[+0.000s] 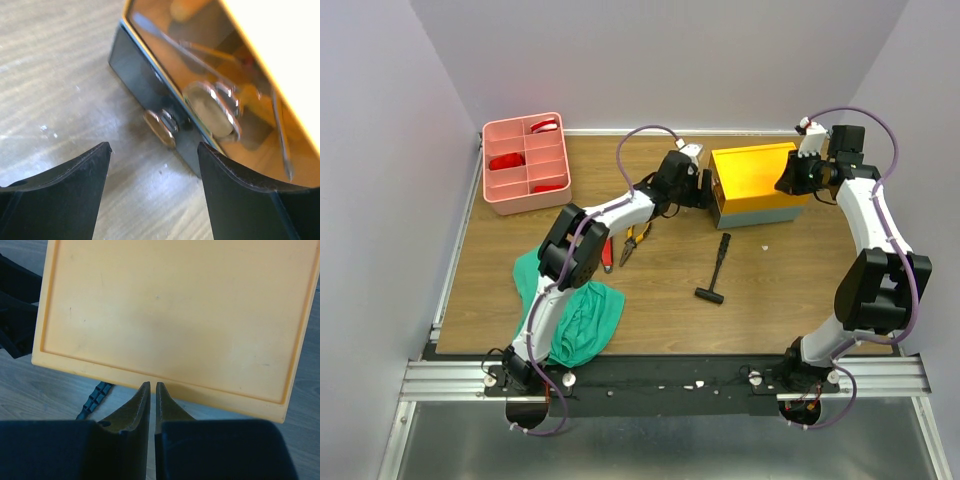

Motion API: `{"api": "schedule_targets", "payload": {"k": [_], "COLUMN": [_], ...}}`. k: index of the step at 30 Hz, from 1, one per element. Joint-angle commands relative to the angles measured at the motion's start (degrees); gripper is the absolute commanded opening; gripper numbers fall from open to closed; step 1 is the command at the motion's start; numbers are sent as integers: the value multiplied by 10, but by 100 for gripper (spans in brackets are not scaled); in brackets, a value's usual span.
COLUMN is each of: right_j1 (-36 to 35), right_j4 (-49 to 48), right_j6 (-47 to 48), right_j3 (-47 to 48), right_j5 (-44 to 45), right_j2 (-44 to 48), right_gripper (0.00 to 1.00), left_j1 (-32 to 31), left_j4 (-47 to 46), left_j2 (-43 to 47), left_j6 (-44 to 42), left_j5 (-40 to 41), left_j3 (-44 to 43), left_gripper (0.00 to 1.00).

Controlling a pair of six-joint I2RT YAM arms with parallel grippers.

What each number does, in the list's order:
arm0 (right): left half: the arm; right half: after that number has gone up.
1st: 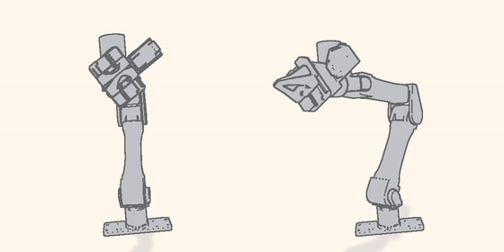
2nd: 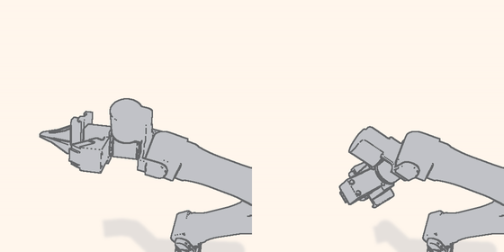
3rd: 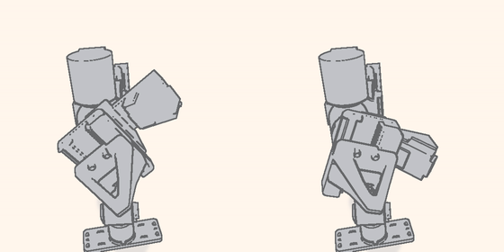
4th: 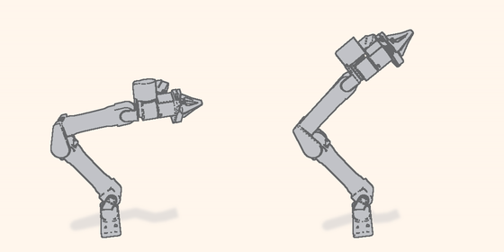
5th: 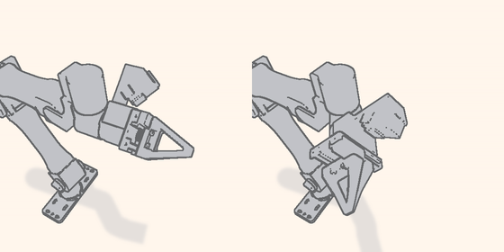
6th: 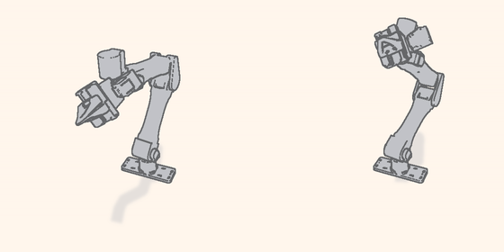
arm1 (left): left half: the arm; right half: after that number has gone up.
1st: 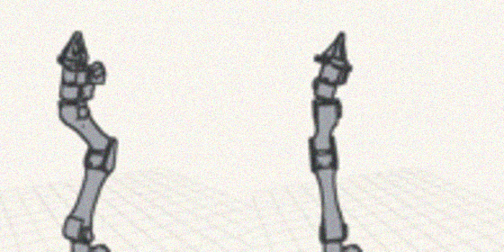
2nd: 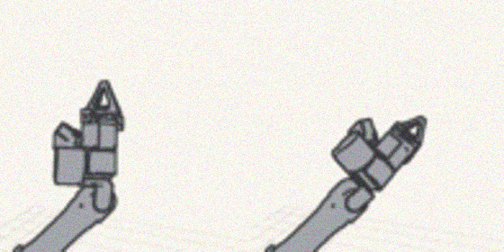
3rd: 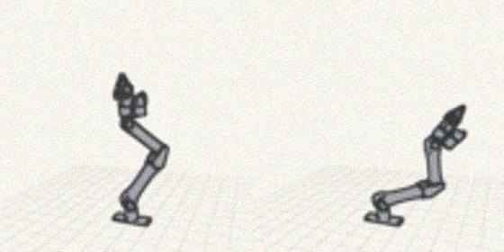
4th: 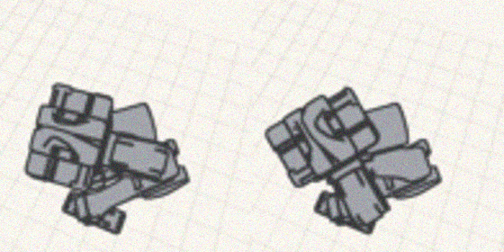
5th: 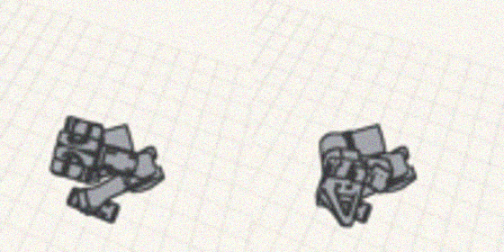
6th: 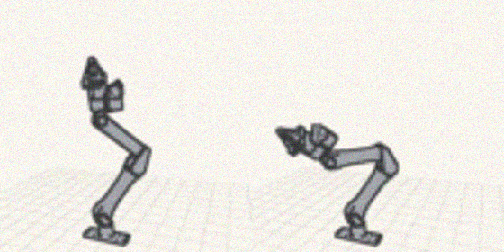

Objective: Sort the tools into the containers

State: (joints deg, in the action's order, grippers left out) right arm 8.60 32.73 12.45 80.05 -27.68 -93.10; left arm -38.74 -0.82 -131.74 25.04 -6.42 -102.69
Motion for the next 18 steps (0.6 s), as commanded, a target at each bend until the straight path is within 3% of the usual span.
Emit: {"api": "schedule_targets", "payload": {"k": [1, 4, 13, 18], "right_j1": [-3, -3, -12, -15], "right_j4": [-11, -12, -7, -4], "right_j6": [-1, 0, 9, 17], "right_j3": [-4, -3, 8, 6], "right_j5": [11, 10, 28, 39], "right_j2": [-9, -14, -23, -24], "right_gripper": [17, 17, 17, 17], "left_j1": [3, 13, 18, 24], "left_j4": [-42, -70, -24, -34], "left_j2": [46, 49, -4, -14], "left_j6": [2, 33, 19, 25], "left_j5": [-53, -100, -44, -57], "left_j3": [30, 43, -22, -20], "left_gripper": [80, 80, 80, 78]}}
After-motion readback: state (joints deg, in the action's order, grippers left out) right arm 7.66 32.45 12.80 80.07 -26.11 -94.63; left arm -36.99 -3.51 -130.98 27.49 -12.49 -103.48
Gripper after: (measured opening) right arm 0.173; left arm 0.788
